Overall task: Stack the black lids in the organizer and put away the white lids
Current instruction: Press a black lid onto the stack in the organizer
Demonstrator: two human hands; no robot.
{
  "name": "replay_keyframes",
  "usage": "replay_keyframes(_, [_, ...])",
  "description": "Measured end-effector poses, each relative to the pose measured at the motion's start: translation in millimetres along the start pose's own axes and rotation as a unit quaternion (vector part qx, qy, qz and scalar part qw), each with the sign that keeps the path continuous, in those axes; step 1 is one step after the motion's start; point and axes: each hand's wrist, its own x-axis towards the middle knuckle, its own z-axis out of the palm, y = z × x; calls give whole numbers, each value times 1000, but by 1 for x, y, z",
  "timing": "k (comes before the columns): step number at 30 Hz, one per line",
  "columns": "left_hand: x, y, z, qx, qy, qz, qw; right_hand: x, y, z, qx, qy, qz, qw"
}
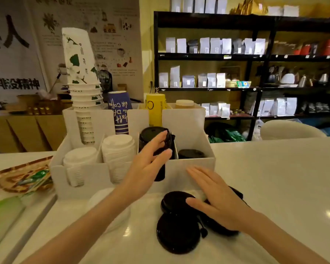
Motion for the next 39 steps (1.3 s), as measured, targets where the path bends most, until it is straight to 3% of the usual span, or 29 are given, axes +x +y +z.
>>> replay_keyframes(6, [-43, -38, 27, 101, -100, -78, 987, -5, 5, 10, -48, -54, 11, 997])
replay_keyframes(11, [-52, -56, 33, 33, -133, -163, 977, -4, 6, 13, -64, -69, -2, 996])
replay_keyframes(14, [-53, -61, 35, 57, -133, -178, 973, -3, 8, 14, -61, -80, 1, 995])
replay_keyframes(21, [-45, -59, 30, 51, -121, -179, 975, -2, 10, 12, -13, -56, 1, 998])
replay_keyframes(30, [-4, -13, -13, 133, -113, -97, 980, 8, -6, -20, 263, 25, 40, 964])
replay_keyframes(39, [42, 21, -56, 124, -56, -22, 990, 58, -22, -56, 313, 123, 2, 942])
